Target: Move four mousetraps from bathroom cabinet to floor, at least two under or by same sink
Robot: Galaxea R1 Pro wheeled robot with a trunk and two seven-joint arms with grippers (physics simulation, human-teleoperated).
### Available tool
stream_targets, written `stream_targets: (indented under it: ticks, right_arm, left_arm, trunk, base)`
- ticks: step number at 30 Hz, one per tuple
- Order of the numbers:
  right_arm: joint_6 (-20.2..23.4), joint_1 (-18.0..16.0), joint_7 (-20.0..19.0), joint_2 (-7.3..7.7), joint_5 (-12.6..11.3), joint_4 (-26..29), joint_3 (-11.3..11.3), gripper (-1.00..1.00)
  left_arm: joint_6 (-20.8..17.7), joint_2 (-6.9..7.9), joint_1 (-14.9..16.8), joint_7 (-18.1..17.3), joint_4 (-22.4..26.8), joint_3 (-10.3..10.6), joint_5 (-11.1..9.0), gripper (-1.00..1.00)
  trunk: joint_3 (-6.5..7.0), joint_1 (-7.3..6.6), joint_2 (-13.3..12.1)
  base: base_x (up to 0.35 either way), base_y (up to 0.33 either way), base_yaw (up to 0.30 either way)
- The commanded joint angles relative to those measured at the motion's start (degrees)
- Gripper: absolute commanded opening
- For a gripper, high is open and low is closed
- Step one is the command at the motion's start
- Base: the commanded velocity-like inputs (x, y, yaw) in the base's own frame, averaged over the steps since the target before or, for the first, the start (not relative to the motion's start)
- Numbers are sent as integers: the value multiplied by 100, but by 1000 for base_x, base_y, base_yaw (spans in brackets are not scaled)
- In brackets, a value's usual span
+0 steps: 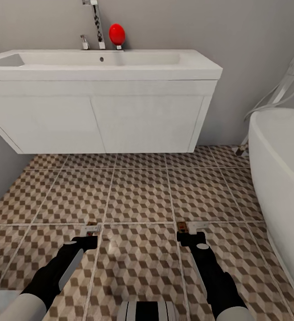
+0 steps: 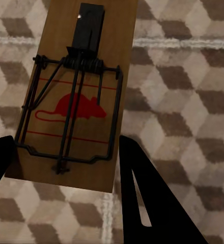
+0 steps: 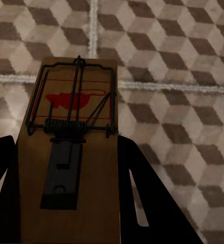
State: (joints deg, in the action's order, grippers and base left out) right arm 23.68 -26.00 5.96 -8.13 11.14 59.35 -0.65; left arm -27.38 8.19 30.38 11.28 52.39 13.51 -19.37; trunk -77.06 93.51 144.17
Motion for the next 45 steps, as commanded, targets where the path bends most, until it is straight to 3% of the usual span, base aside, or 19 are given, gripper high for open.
stream_targets:
  ticks: [1,5,14,16,21,22,26,29,32,35,38,45]
  right_arm:
    - [32,-2,2,-5,29,7,-6,-100]
    - [32,-2,2,-6,31,-13,40,-100]
    - [56,-11,70,-12,61,52,566,-100]
    - [186,-97,201,-13,65,127,596,-100]
    - [1061,-712,724,-15,34,180,623,-100]
    - [1244,-965,799,-14,31,181,625,-100]
    - [1433,-1322,845,-21,24,126,627,-100]
    - [1506,-1446,841,-101,21,75,630,-100]
    - [1527,-1513,836,-187,24,-84,637,-100]
    - [1497,-1530,825,-187,21,-369,650,-100]
    - [1336,-1535,810,-187,23,-599,673,-100]
    - [1251,-1536,761,-187,28,-603,842,-100]
  left_arm:
    - [-22,9,3,58,9,29,-38,-100]
    - [-15,15,3,58,8,29,-40,-100]
    - [11,6,3,37,44,14,-37,-100]
    - [6,-34,3,44,44,2,-35,-100]
    - [-38,-237,6,64,-169,-23,-26,-100]
    - [-171,-267,24,67,-226,-33,-22,-100]
    - [-1107,-294,445,246,196,-40,-15,-100]
    - [-1711,-299,833,657,465,-41,-14,-100]
    - [-2011,-300,1226,1010,786,-108,-18,-100]
    - [-2317,-321,1378,1092,1311,-196,-30,-100]
    - [-2776,-487,1436,1078,1533,-229,-50,-100]
    - [-2608,-549,1452,1062,1564,-181,-57,-100]
  trunk:
    - [-4,-1,2]
    - [-4,-1,2]
    - [-4,-1,2]
    - [-4,-1,2]
    - [-4,-1,2]
    - [-4,-1,2]
    - [-4,-1,2]
    - [-4,-1,2]
    - [-4,-1,2]
    - [-4,-1,2]
    - [-4,-1,2]
    - [-4,-1,2]
  base:
    - [0,0,0]
    - [0,0,0]
    - [0,0,0]
    - [0,0,0]
    - [0,0,0]
    - [0,0,0]
    - [0,0,0]
    - [0,0,0]
    - [0,0,0]
    - [0,0,0]
    - [0,0,0]
    - [0,0,0]
